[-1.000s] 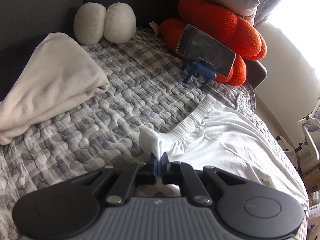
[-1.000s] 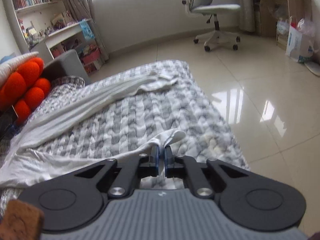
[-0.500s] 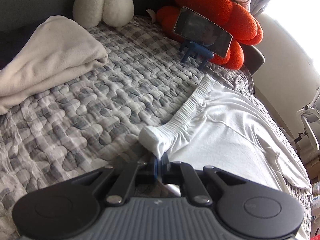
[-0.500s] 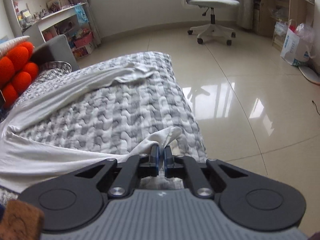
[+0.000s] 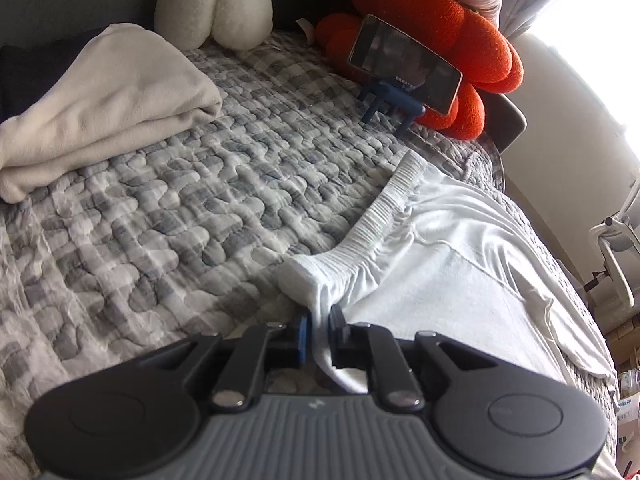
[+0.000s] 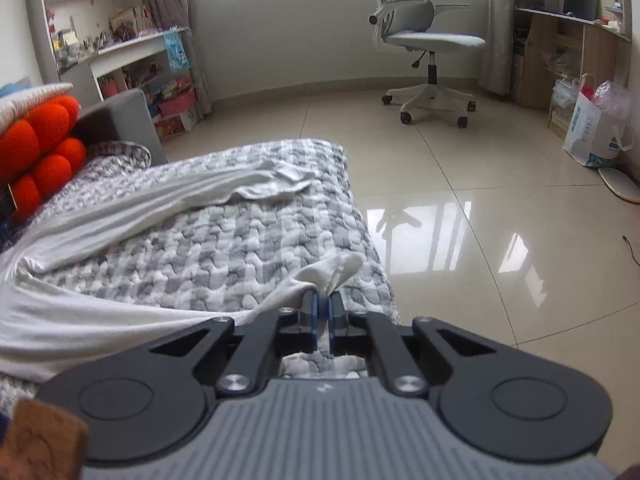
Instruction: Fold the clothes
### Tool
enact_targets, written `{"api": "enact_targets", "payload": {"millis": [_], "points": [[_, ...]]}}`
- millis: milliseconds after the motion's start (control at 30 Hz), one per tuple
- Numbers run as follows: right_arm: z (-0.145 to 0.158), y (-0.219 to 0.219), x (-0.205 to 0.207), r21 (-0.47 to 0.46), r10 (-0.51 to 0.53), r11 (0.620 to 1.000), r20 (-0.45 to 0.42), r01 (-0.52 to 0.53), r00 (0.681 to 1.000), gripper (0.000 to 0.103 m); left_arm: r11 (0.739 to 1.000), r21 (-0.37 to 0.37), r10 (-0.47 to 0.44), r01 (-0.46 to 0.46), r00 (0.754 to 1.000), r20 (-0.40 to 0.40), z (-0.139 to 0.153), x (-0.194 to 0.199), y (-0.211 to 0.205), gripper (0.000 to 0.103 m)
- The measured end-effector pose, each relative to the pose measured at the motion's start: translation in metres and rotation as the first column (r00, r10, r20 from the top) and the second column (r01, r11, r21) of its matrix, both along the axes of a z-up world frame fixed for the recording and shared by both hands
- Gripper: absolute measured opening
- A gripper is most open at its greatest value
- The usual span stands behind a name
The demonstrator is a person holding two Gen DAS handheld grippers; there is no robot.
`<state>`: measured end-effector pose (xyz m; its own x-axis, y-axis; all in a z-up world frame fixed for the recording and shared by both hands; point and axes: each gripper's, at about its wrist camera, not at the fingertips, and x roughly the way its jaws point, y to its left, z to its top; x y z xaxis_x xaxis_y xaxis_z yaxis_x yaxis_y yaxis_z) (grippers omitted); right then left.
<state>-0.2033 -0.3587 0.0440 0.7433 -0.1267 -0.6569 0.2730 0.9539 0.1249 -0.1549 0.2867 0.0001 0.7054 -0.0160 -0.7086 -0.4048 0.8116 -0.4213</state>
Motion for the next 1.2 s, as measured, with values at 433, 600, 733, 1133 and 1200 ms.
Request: {"api": "enact_targets", "payload": {"millis": [433,600,733,1133,1200], "points": [[-0.016,-0.011,-0.016,0.173,-0.024,0.985,0.005,0.023,1.0,0.017,0.995,0.095,-0.014,0.013,1.0,0.011,0.017,-0.001,0.009,0.05],[-0.008,-0.008,-0.026,0.182,-0.033,0.983,0.024,0.028,0.999,0.043,0.989,0.145,-0.03,0.032,0.999,-0.017,0.014,0.008,-0.003,0.04],[-0.008,-0.001,-0.028,0.213,0.007,0.977,0.009,-0.009,1.0,0.043,0.989,0.146,-0.027,0.032,0.999,-0.039,0.008,0.013,-0.004,0.019],[-0.013,0.001,-0.044,0.279,0.0,0.96,0.032,-0.009,0.999,0.043,0.994,0.106,-0.001,0.001,1.0,0.0,0.011,0.006,0.006,0.01],[-0.013,0.005,-0.039,0.269,0.007,0.963,0.041,-0.018,0.999,0.043,0.996,0.093,0.008,-0.008,1.0,0.001,0.009,0.006,0.008,0.01]]}}
